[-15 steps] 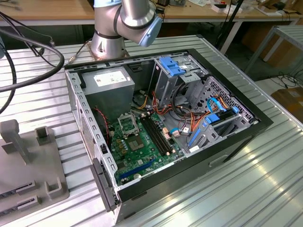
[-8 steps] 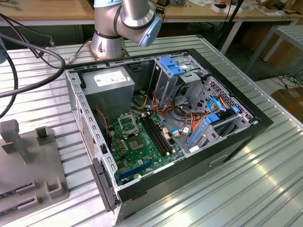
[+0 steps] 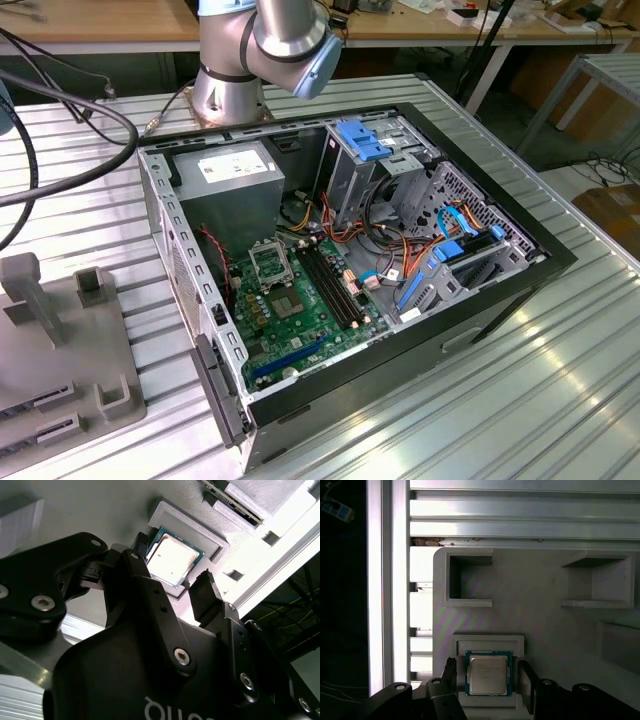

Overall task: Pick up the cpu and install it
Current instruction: 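Pick up the cpu and move it towards the insertion slot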

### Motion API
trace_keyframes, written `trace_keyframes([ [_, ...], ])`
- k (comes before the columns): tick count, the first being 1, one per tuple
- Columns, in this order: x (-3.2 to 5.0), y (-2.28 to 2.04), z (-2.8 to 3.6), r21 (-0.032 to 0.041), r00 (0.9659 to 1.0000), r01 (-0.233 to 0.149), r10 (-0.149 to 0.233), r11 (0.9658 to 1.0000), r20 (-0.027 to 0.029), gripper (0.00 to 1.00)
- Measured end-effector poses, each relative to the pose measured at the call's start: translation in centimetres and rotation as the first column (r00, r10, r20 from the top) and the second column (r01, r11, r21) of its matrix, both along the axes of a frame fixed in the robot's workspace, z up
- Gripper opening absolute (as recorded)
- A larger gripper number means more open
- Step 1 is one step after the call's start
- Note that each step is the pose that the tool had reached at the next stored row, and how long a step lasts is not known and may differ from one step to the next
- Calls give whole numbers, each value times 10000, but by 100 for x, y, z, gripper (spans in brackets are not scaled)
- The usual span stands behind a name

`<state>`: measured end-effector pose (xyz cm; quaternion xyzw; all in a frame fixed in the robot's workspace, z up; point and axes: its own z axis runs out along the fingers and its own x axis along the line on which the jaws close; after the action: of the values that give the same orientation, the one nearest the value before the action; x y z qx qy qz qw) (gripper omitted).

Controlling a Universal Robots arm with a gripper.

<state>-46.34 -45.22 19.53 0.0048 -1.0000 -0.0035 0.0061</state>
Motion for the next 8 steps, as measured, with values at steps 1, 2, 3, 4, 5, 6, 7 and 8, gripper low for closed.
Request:
trace_keyframes([
  [1,0,0,0,-4,10000,0,0,10000,0,60],
  [2,0,0,0,-8,10000,0,0,10000,-1,60],
  [3,0,1,-1,-20,10000,0,0,10000,1,60],
  [4,0,1,-1,-63,10000,1,-1,10000,2,60],
  [5,-1,1,0,-96,10000,2,-2,10000,-1,60],
  [6,0,1,-1,-127,10000,-3,3,9999,0,60],
  [7,0,2,-1,-134,10000,-11,11,9999,-1,60],
  [8,-1,2,-1,-136,10000,-23,23,9999,-2,60],
])
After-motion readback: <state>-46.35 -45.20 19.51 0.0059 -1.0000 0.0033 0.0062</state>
